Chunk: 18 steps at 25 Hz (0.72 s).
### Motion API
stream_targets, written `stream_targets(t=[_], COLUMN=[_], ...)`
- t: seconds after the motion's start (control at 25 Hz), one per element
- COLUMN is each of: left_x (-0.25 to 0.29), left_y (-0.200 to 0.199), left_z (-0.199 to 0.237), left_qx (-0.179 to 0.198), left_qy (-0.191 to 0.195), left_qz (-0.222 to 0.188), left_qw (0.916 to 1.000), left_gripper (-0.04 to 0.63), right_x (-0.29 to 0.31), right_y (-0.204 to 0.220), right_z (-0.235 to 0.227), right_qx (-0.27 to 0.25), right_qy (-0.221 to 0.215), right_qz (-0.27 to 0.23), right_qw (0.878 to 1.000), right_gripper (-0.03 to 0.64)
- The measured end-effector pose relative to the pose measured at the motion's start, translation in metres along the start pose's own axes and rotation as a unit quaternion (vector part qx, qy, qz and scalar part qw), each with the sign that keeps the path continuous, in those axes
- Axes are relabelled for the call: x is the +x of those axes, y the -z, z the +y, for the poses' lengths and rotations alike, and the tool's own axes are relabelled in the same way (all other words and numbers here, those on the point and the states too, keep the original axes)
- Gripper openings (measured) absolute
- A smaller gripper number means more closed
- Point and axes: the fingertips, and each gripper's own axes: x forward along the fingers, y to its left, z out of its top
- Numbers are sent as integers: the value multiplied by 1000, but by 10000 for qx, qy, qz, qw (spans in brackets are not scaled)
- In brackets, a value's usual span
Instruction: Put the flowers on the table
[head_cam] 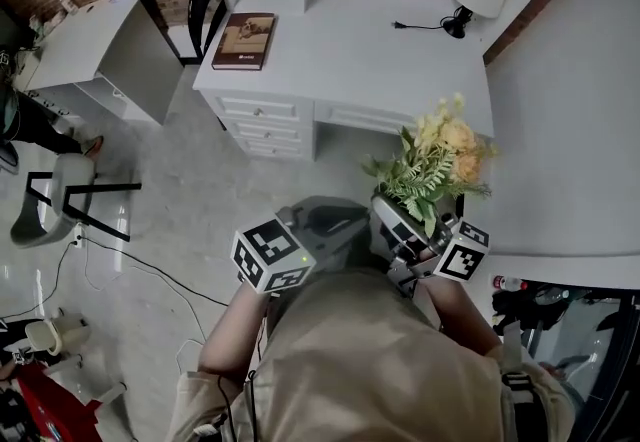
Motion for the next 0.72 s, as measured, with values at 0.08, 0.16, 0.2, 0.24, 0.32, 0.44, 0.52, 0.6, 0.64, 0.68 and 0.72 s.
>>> stream_targets(t=[0.08,0.16,0.2,0.24,0.32,0.44,0.52,0.6,0.64,0.68,0.72], left_x=[5,12,15,19,24,31,38,47,51,55,60], left_y=[1,0,-2,-4,-8,-15,-18,-17,-17,-17,-18], left_z=[5,12,16,19,25,34,33,31,33,36,40], left_qx=[-76,-179,-210,-232,-283,-474,-582,-557,-514,-470,-438], left_qy=[-97,-153,-171,-179,-155,-24,165,267,230,166,119], left_qz=[16,-29,-66,-104,-190,-327,-284,-125,-58,-13,17], left_qw=[9999,9997,9996,9995,9993,9983,9978,9980,9984,9988,9990], left_gripper=[28,29,28,29,29,58,149,153,153,152,150], right_x=[0,1,2,2,3,1,-3,-5,-5,-5,-4], right_y=[-2,-7,-10,-14,-22,-34,-41,-45,-47,-49,-53], right_z=[-8,-15,-19,-23,-31,-43,-50,-54,-55,-56,-57], right_qx=[-44,-18,3,26,113,228,172,125,117,113,107], right_qy=[7,-29,-49,-57,-52,-58,-13,-4,-26,-58,-94], right_qz=[127,194,201,203,204,177,186,205,205,199,193], right_qw=[9999,9998,9998,9998,9997,9996,9997,9997,9997,9997,9997], right_gripper=[89,77,73,70,67,66,64,64,64,64,64])
